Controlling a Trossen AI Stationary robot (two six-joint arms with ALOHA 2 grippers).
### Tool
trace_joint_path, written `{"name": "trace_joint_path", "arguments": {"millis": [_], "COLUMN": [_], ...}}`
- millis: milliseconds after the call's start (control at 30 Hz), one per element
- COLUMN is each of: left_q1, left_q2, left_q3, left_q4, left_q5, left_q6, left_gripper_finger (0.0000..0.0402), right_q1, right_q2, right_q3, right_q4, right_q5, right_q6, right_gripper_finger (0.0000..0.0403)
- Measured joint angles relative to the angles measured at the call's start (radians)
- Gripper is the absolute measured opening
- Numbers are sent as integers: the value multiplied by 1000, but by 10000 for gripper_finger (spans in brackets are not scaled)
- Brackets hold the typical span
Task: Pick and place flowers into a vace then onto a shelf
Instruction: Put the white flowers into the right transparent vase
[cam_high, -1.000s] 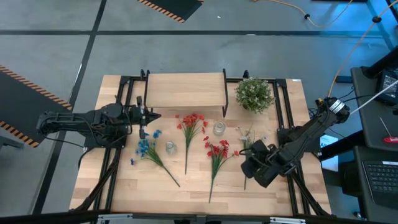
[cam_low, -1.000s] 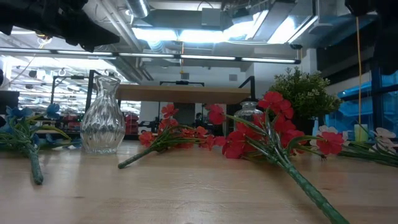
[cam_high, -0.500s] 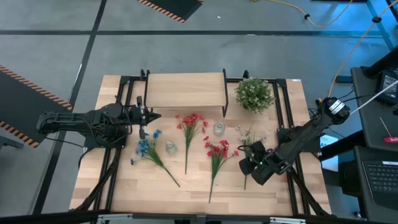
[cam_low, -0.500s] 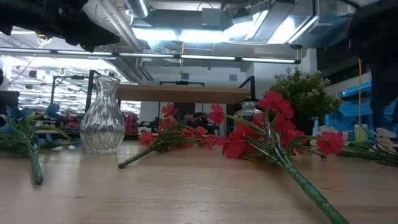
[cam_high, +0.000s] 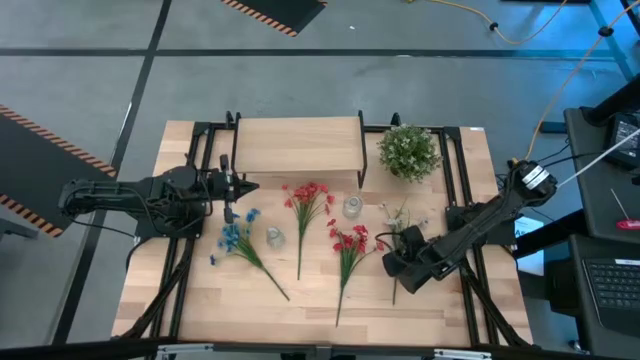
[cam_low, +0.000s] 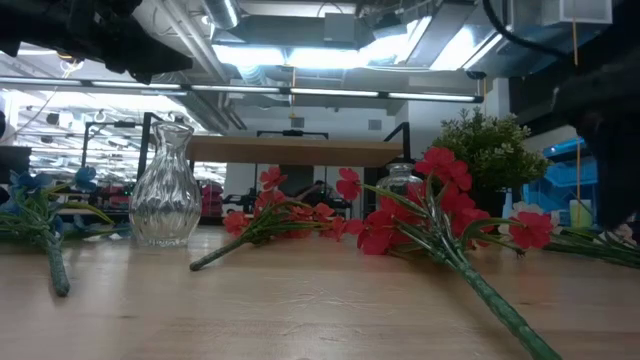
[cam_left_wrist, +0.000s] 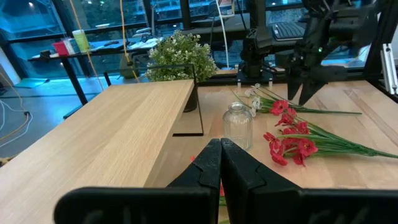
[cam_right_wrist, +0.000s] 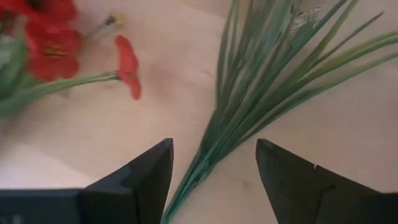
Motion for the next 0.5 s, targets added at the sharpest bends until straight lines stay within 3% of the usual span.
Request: {"name": "trace_joint_path", "arguments": {"millis": [267, 500], "left_q1": [0, 0], "left_q2": [0, 0], "left_q3": [0, 0], "left_q4": [-4, -7], "left_q5": [0, 0], "left_q6": [0, 0], "left_gripper_finger": [4, 4], "right_q1": [-7, -6], "right_q2": [112, 131], "right_q3": [5, 5], "right_q4": [8, 3], "right_q5": [8, 47], "right_q6": [53, 109], "right_gripper_finger": [230, 226]}}
